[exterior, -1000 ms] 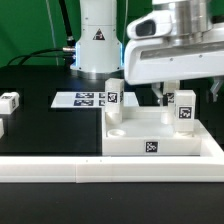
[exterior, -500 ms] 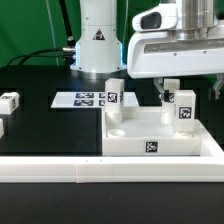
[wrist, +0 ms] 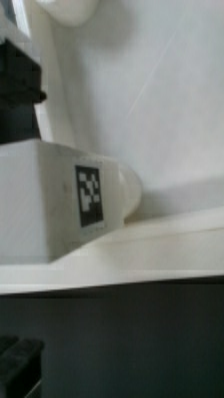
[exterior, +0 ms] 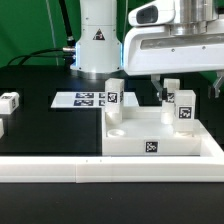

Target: Assemble square table

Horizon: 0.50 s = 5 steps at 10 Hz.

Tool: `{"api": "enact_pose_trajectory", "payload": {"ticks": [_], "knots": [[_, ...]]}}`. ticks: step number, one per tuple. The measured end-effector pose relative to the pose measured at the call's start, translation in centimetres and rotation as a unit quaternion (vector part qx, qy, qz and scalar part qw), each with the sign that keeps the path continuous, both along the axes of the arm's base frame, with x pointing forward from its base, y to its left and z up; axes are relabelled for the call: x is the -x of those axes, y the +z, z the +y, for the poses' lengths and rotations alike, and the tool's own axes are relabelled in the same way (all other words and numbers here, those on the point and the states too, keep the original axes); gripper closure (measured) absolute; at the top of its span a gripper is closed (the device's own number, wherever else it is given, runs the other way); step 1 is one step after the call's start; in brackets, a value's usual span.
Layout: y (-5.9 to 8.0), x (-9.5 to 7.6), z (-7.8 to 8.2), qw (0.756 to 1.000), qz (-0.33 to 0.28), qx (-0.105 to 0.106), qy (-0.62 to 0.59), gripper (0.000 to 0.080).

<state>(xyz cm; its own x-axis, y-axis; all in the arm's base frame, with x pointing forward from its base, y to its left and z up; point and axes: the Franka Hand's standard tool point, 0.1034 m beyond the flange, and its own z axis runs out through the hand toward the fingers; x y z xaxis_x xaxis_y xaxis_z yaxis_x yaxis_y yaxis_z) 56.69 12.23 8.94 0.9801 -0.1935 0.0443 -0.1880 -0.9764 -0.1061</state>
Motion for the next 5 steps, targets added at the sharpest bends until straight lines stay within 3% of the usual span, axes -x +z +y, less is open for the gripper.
{"api": "enact_pose_trajectory", "payload": {"ticks": [5], "knots": [[-0.86,0.17,-0.26,1.0,0.002,0.003,-0.001,0.015]]}}
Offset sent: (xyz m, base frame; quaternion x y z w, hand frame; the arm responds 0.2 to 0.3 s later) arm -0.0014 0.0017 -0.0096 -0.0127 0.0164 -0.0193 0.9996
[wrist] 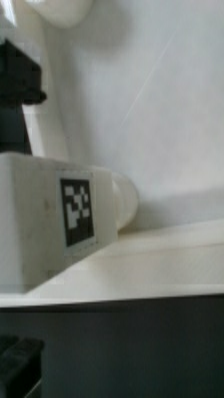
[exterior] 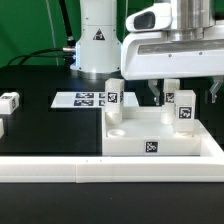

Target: Assemble square table

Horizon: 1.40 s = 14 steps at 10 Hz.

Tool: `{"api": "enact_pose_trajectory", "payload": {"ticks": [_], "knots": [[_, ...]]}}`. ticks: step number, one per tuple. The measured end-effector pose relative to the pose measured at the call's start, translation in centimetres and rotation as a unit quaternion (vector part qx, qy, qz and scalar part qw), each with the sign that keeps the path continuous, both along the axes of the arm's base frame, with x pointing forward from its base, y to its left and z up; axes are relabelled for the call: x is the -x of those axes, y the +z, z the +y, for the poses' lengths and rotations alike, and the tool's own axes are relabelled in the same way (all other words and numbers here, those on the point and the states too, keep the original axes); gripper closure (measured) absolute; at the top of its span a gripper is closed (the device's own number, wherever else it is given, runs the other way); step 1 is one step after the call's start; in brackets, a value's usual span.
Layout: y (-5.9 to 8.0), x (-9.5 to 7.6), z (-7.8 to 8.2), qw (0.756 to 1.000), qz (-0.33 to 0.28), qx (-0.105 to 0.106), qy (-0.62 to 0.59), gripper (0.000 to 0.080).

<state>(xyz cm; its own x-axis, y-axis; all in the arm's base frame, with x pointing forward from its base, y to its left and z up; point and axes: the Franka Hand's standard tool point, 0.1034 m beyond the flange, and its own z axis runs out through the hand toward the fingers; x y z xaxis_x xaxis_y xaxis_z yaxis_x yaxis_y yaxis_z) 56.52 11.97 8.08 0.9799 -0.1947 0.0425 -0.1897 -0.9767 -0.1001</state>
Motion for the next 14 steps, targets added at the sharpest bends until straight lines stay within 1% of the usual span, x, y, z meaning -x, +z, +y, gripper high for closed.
{"api": "enact_pose_trajectory", "payload": {"ticks": [1,2,3,4,7,8,9,10,11,13,14], "knots": [[0.02,-0.02,0.03,1.0,0.0,0.0,0.0,0.0276],[0.02,-0.02,0.01,1.0,0.0,0.0,0.0,0.0276],[0.01,-0.02,0.0,1.0,0.0,0.0,0.0,0.0446],[-0.01,-0.01,-0.12,1.0,0.0,0.0,-0.001,0.0509],[-0.02,-0.02,-0.16,1.0,0.001,-0.001,-0.013,0.0509],[-0.03,-0.01,-0.16,0.999,0.003,-0.003,-0.034,0.0509],[-0.07,0.02,-0.18,0.998,0.005,-0.006,-0.067,0.0509],[-0.1,0.09,-0.24,0.993,0.003,-0.013,-0.121,0.0509],[-0.1,0.15,-0.14,0.987,0.001,-0.015,-0.159,0.0509],[-0.12,0.11,-0.15,0.962,0.01,-0.026,-0.273,0.0509],[-0.14,0.1,-0.18,0.943,0.016,-0.034,-0.332,0.0509]]}}
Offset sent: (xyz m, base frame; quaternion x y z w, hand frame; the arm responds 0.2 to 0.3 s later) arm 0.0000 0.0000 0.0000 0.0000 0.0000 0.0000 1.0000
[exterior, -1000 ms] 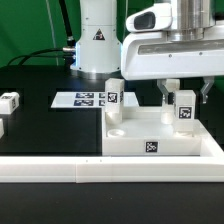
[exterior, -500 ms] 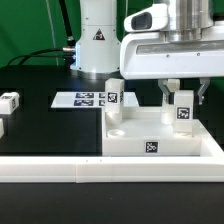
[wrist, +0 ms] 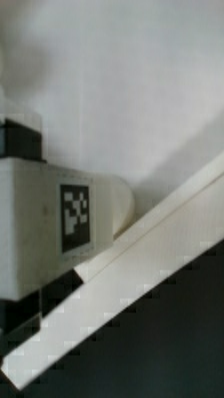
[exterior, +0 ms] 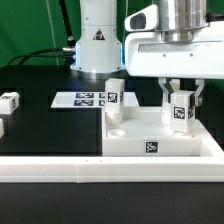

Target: Assemble square table

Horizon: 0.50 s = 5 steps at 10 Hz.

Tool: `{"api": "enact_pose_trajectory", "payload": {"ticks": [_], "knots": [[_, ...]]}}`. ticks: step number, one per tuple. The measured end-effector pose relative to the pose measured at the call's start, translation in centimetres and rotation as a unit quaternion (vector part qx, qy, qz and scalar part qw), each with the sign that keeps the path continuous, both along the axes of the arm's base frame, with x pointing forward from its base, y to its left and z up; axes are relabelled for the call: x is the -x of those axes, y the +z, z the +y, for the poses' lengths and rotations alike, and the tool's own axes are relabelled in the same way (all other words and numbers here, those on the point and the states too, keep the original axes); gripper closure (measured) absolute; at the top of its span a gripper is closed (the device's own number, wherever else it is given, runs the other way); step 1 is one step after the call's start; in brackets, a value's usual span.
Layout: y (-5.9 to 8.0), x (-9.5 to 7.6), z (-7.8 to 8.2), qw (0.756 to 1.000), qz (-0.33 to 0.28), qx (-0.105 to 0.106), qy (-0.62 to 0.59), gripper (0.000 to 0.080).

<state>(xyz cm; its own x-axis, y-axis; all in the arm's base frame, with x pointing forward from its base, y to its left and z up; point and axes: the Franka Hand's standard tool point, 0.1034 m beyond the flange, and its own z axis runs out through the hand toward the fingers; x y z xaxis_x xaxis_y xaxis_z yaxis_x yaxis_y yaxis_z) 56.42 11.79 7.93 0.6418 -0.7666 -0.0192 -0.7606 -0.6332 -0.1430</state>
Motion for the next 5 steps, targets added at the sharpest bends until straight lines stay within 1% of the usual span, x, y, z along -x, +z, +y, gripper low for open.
{"api": "enact_pose_trajectory", "payload": {"ticks": [2,3,5], "knots": [[-0.04,0.04,0.06,0.995,0.009,-0.014,-0.098,0.0509],[-0.05,0.06,0.16,0.987,0.017,-0.024,-0.159,0.0509],[-0.07,0.03,0.15,0.975,0.026,-0.034,-0.217,0.0509]]}}
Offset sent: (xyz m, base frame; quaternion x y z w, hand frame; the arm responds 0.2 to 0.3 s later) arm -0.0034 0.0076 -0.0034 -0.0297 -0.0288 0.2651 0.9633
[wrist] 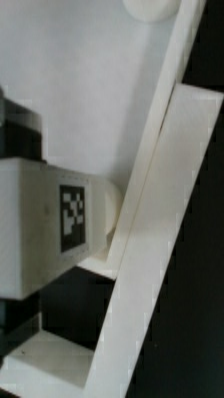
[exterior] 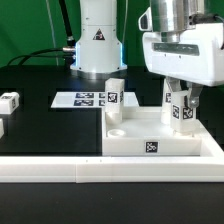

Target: Assemble square table

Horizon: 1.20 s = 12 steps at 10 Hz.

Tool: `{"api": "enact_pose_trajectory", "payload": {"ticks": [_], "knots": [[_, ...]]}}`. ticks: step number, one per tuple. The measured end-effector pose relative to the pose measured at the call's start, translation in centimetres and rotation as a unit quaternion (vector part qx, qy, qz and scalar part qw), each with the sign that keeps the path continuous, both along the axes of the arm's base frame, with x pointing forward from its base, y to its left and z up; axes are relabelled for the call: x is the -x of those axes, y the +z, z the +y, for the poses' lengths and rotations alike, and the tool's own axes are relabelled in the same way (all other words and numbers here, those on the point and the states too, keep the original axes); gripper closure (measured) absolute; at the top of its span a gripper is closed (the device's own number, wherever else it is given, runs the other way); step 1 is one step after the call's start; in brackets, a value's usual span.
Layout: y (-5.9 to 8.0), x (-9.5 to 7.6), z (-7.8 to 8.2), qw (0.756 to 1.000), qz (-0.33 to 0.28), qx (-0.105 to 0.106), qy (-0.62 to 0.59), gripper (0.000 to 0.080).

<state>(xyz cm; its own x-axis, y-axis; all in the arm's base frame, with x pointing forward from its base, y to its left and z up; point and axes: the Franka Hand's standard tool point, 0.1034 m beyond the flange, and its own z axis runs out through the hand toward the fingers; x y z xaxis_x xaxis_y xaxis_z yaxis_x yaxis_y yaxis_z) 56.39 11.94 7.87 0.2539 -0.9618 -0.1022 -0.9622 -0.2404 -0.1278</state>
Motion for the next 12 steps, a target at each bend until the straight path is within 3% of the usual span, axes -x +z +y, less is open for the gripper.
{"api": "enact_pose_trajectory", "payload": {"ticks": [4,5,6,7,8,12], "knots": [[-0.02,-0.04,-0.03,0.997,0.005,-0.012,-0.076,0.0509],[-0.07,-0.02,-0.05,0.998,0.003,-0.009,-0.055,0.0453],[-0.11,0.01,-0.07,1.0,0.0,-0.006,-0.017,0.0453],[-0.12,0.13,0.24,1.0,0.005,-0.005,-0.002,0.0253],[-0.07,0.09,0.55,0.999,0.008,-0.002,0.033,0.0182],[-0.13,-0.09,0.54,0.982,-0.013,0.014,0.189,0.0151]]}}
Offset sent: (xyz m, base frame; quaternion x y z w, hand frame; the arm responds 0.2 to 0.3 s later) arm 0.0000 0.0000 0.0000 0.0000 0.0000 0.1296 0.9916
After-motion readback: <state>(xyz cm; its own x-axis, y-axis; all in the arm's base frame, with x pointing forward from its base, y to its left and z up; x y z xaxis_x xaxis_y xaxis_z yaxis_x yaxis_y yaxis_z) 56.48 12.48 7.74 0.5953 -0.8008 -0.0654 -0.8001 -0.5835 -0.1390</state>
